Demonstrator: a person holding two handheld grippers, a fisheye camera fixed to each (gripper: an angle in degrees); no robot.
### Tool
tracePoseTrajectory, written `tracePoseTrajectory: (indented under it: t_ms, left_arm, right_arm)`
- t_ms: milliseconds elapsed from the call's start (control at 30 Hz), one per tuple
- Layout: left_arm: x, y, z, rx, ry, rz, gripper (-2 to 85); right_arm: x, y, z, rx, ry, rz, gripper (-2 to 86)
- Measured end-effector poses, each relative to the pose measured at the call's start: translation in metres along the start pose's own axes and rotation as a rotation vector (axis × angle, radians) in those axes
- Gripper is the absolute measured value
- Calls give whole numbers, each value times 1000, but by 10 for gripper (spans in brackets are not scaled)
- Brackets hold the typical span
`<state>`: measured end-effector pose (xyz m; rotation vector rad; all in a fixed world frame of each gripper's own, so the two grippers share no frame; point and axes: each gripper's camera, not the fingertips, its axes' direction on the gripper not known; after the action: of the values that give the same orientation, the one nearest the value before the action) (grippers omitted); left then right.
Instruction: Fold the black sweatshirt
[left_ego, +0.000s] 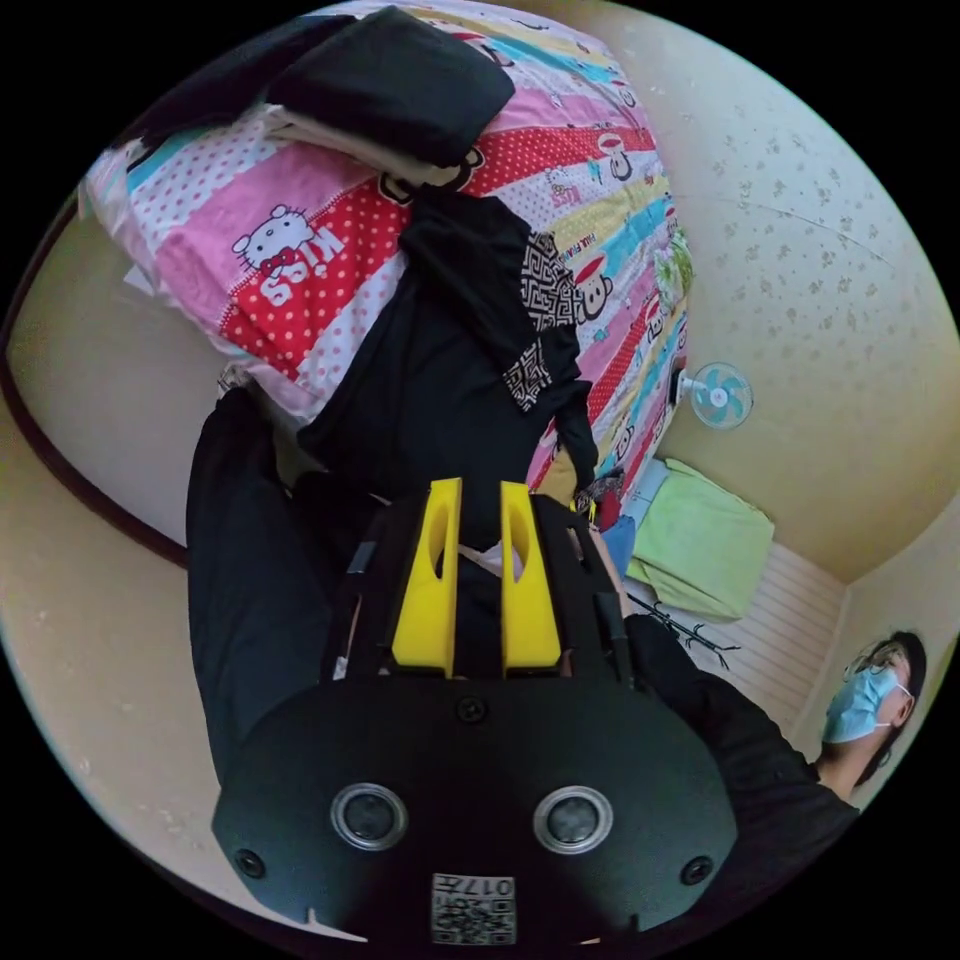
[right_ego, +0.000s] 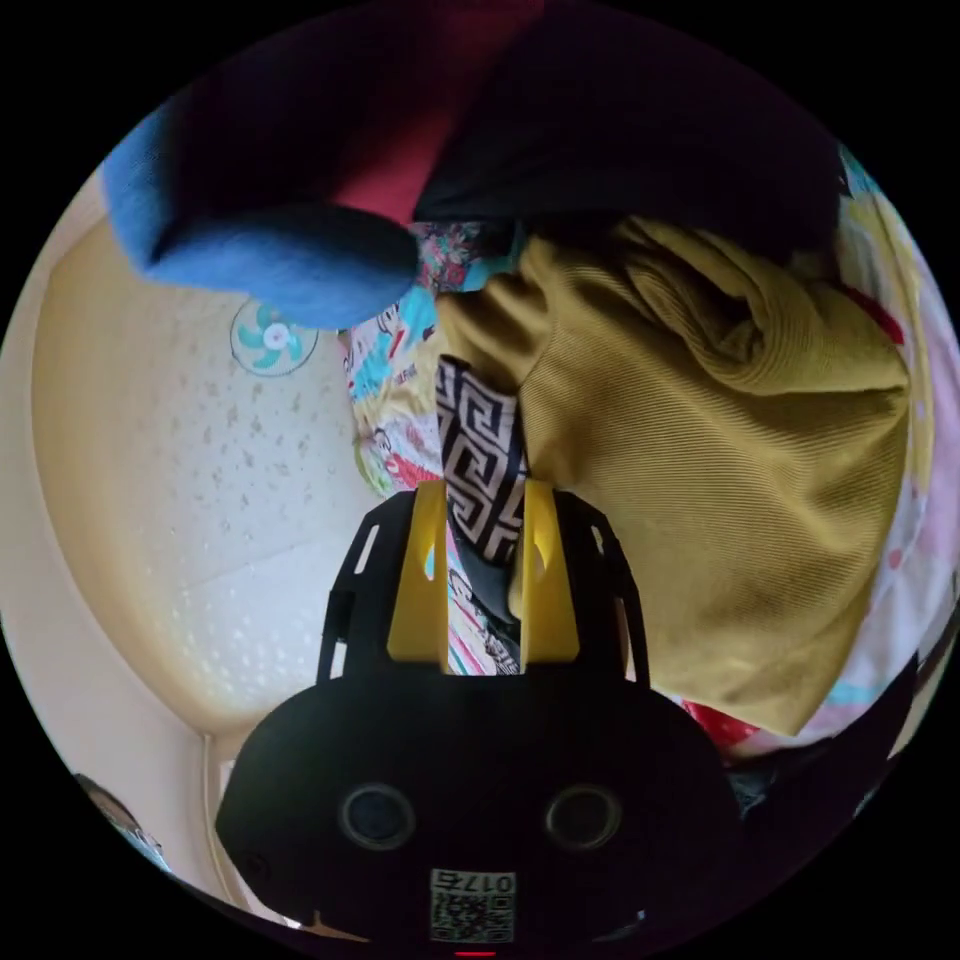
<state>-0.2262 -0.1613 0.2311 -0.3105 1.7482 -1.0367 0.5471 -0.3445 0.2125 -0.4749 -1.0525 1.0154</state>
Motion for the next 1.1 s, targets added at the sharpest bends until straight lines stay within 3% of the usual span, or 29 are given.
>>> tracePoseTrajectory:
  t_ms: [367, 467, 633, 833, 933, 1033, 1100]
  left_arm:
    - [-69, 39, -56, 272, 136, -163, 65]
    - [-90, 51, -71, 337, 162, -204, 65]
    - [-124, 65, -82, 385, 215, -293, 65]
    - [-146, 62, -104, 376, 165, -324, 65]
    - [-150, 53, -114, 381, 162, -313, 65]
    - [-147, 39, -119, 374, 156, -280, 64]
    - [-144, 27, -117, 337, 132, -252, 65]
  right_arm:
    - [2, -3, -15, 84, -82, -28, 21]
    - [-5, -1, -20, 94, 54, -35, 49]
    - [3, -15, -6, 86, 129, -51, 102]
    - [0, -31, 25, 33, 141, -69, 60]
    - [-12, -18, 22, 47, 34, -119, 37]
    - [-45, 5, 56, -117, -198, -290, 30]
    - [-84, 52, 116, -396, -273, -474, 29]
